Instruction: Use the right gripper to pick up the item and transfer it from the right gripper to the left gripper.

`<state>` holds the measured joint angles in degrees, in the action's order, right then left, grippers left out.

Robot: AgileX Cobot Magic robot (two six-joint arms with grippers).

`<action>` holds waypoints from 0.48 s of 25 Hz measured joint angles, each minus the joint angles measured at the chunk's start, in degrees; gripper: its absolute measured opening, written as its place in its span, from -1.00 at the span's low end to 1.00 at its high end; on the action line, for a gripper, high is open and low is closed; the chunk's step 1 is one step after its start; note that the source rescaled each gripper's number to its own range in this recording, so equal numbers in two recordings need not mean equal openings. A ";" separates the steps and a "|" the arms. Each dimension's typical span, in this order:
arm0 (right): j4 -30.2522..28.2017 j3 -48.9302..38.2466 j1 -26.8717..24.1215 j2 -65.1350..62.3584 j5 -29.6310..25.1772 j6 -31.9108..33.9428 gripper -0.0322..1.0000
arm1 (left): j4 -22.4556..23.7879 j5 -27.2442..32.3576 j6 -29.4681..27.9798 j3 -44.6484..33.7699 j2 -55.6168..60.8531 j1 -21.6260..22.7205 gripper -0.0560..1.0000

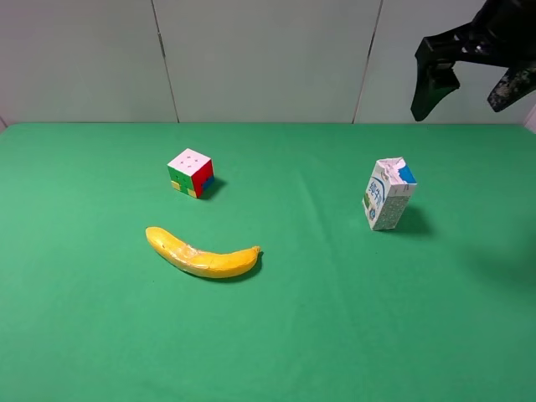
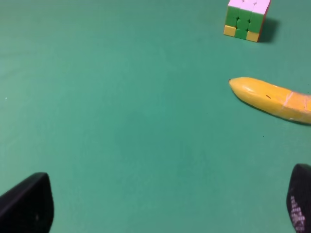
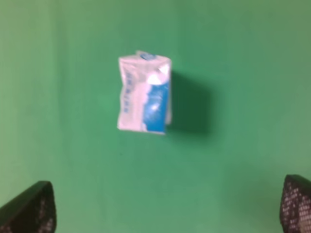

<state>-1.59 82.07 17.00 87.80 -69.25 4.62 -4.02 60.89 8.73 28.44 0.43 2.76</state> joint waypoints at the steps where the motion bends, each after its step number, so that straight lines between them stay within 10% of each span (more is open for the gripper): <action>1: 0.07 0.39 0.00 1.21 0.00 0.00 1.00 | 0.00 0.00 0.00 0.00 0.00 0.00 0.83; 12: 1.23 0.68 0.00 11.91 3.15 -0.28 1.00 | 0.00 0.00 0.00 0.00 0.00 0.00 0.83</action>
<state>-0.35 82.75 17.00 99.71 -66.10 4.34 -4.02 60.89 8.73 28.44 0.43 2.76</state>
